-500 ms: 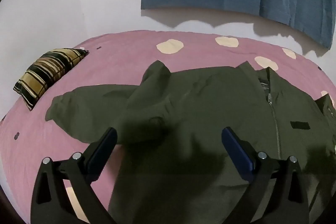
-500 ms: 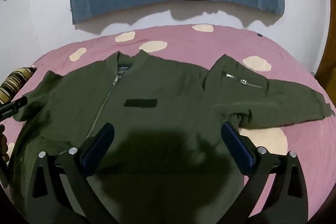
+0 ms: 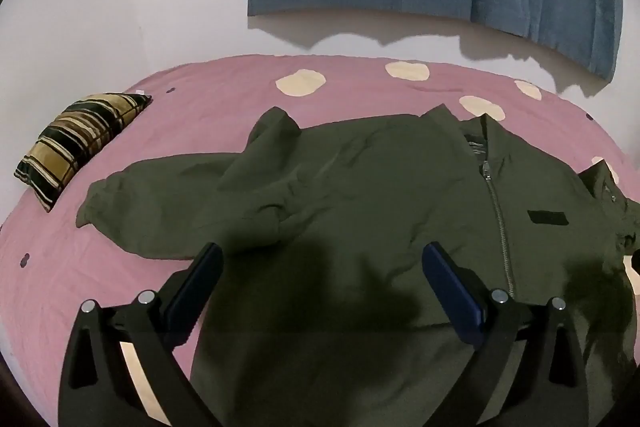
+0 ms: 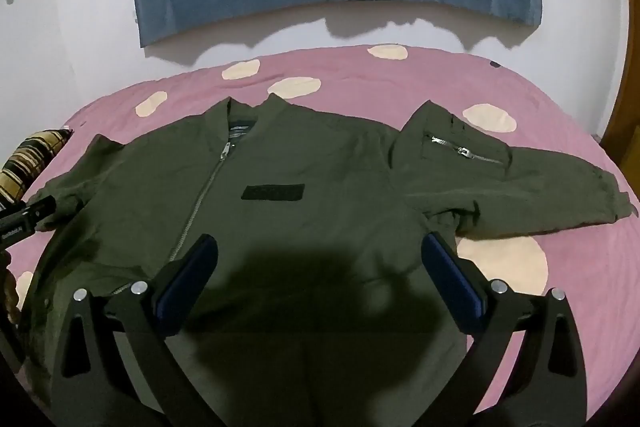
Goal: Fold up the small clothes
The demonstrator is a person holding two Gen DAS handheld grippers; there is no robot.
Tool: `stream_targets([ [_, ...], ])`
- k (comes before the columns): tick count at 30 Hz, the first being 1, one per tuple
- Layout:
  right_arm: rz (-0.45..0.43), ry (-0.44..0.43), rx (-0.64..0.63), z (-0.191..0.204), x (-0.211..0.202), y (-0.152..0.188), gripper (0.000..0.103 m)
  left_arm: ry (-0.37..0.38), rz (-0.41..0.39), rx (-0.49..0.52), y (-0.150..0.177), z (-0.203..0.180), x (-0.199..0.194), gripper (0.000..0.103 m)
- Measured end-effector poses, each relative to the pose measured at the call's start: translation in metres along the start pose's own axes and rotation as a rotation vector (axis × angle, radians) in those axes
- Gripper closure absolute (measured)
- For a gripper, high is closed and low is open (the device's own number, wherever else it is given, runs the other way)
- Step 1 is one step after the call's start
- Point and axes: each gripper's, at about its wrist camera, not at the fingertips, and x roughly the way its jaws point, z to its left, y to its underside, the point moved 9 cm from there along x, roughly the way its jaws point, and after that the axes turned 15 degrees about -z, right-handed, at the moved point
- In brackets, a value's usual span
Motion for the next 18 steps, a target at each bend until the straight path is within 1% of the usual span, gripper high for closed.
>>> stream_targets([
  [4, 0.009, -0.006, -0.002, 0.01, -0.005, 0.007, 0.002, 0.011, 0.007, 0.0, 0.0, -0.002, -0.002, 0.004],
  [8, 0.007, -0.014, -0.01, 0.016, -0.006, 0.007, 0.002, 0.022, -0.001, 0.004, -0.001, -0.004, -0.005, 0.004],
  [18, 0.011, -0.018, -0.005, 0.019, -0.006, 0.009, 0.002, 0.028, -0.007, 0.006, -0.001, -0.007, -0.01, 0.004],
])
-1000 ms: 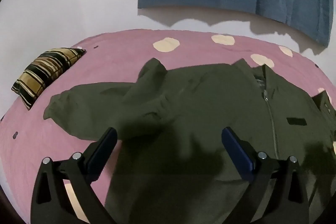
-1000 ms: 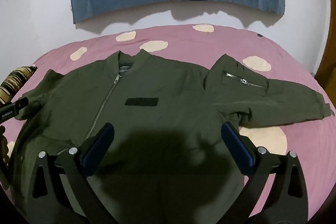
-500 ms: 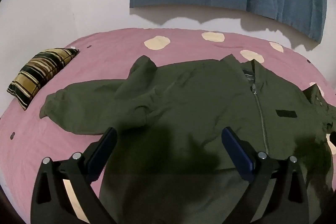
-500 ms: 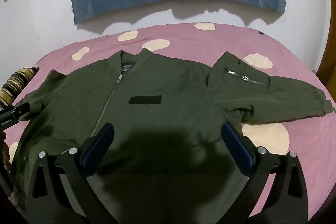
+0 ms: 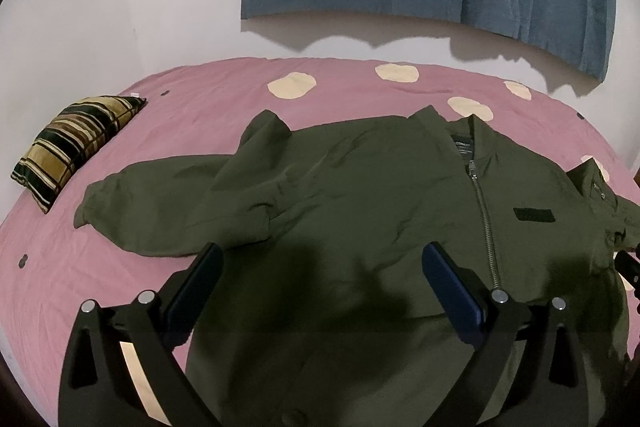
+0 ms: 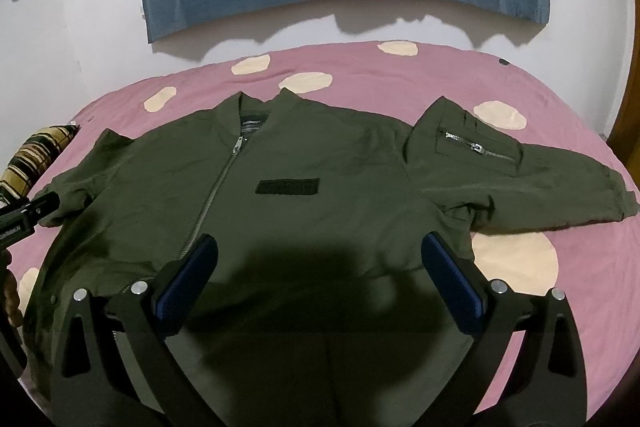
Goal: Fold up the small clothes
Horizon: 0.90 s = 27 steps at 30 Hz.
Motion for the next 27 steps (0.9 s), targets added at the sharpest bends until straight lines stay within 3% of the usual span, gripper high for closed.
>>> stream_targets([
  [27, 0.005, -0.012, -0.002, 0.0046, -0.0013, 0.0004, 0.002, 0.006, 0.009, 0.001, 0.0033, -0.0029, -0.0021, 0.004],
])
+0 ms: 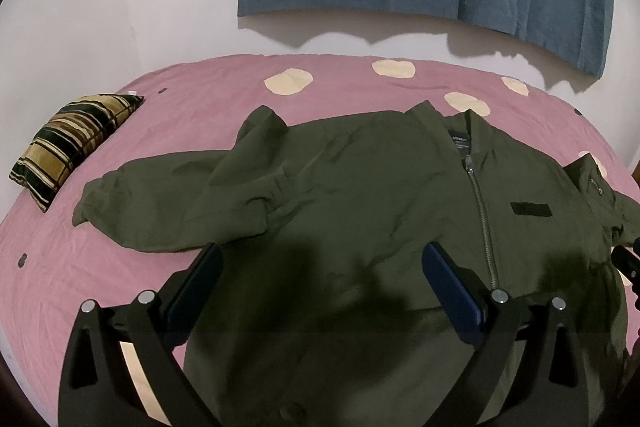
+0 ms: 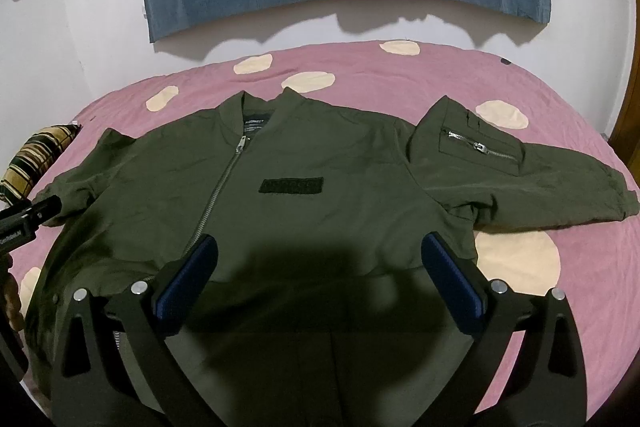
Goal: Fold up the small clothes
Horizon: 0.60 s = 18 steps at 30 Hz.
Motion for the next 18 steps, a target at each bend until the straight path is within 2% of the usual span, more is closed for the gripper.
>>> stream_targets([
  [12, -0.007, -0.008, 0.037, -0.007, 0.0, -0.004, 0.002, 0.01, 0.007, -0.003, 0.002, -0.004, -0.001, 0.004],
  [18, -0.056, 0.023, 0.159, -0.066, -0.009, -0.025, 0.002, 0.014, 0.009, -0.008, 0.002, -0.004, -0.002, 0.004],
])
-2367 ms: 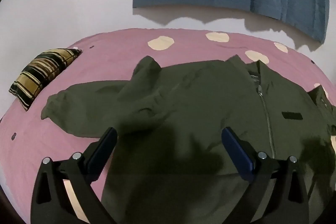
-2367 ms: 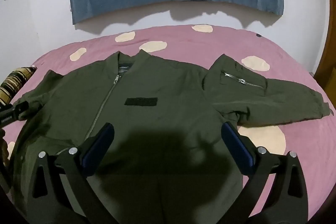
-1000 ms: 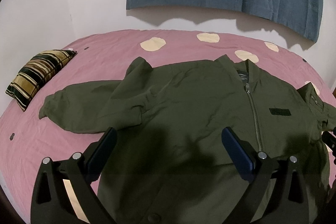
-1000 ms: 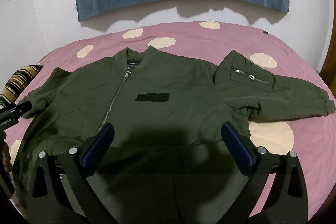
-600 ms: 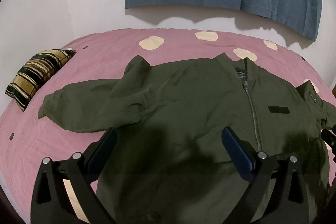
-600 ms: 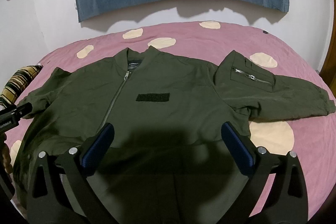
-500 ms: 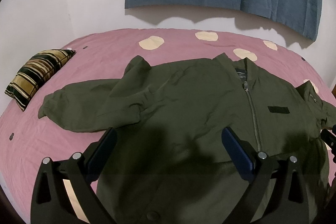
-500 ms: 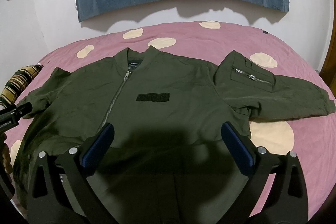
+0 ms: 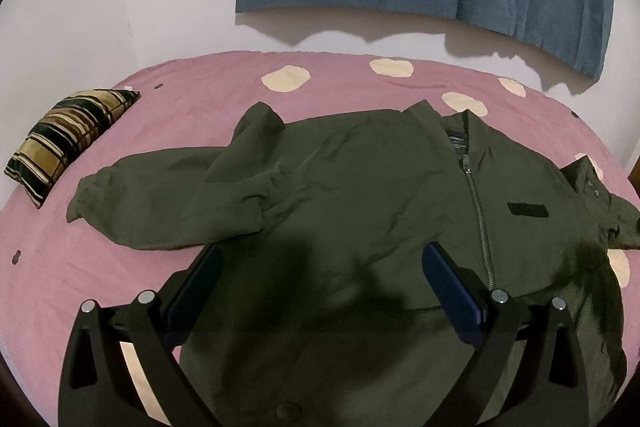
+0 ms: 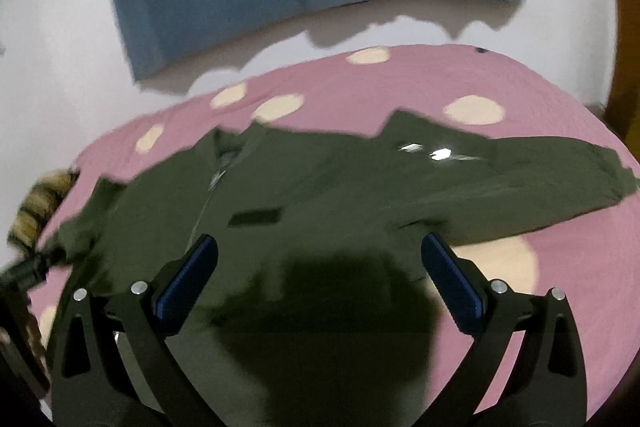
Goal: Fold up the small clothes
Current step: 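Grasp the jacket sleeve cuff with the right gripper and lift it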
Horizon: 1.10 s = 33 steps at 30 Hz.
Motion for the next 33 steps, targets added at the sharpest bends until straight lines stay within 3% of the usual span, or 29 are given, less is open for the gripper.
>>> stream_targets([
  [3, -0.045, 0.089, 0.079, -0.063, -0.006, -0.02, 0.002, -0.001, 0.015, -0.007, 0.002, 0.0, 0.001, 0.004],
  [7, -0.089, 0.224, 0.281, -0.172, -0.013, -0.036, 0.002, -0.006, 0.037, -0.013, 0.004, 0.002, 0.009, 0.004],
  [8, -0.093, 0.258, 0.356, -0.202, -0.015, -0.036, 0.005, -0.009, 0.043, -0.015, 0.005, 0.001, 0.01, 0.004],
  [11, -0.088, 0.335, 0.549, -0.275, -0.018, -0.025, 0.032, -0.023, 0.054, -0.02, 0.006, 0.005, 0.016, 0.004],
  [14, -0.087, 0.402, 0.682, -0.33, -0.015, -0.01, 0.033, -0.04, 0.067, -0.024, 0.008, 0.01, 0.024, 0.004],
  [18, -0.138, 0.411, 0.779, -0.366, -0.007, -0.003, 0.033, -0.054, 0.095, -0.038, 0.012, 0.017, 0.031, 0.004],
  [23, -0.135, 0.415, 0.86, -0.388, 0.015, 0.006, 0.038, -0.063, 0.119, -0.048, 0.017, 0.021, 0.037, 0.004],
  [25, -0.147, 0.435, 0.86, -0.393, 0.019, 0.005, 0.047, -0.067, 0.122, -0.042, 0.017, 0.021, 0.038, 0.004],
  [27, -0.146, 0.453, 0.857, -0.399, 0.022, 0.003, 0.078, -0.068, 0.125, -0.035, 0.018, 0.02, 0.039, 0.004],
  [30, -0.187, 0.405, 0.882, -0.403, 0.015, 0.0, 0.089, -0.066, 0.127, -0.032, 0.018, 0.019, 0.038, 0.004],
  [33, -0.257, 0.379, 0.901, -0.41, -0.013, -0.002, 0.091, -0.065, 0.124, -0.035, 0.018, 0.021, 0.037, 0.004],
])
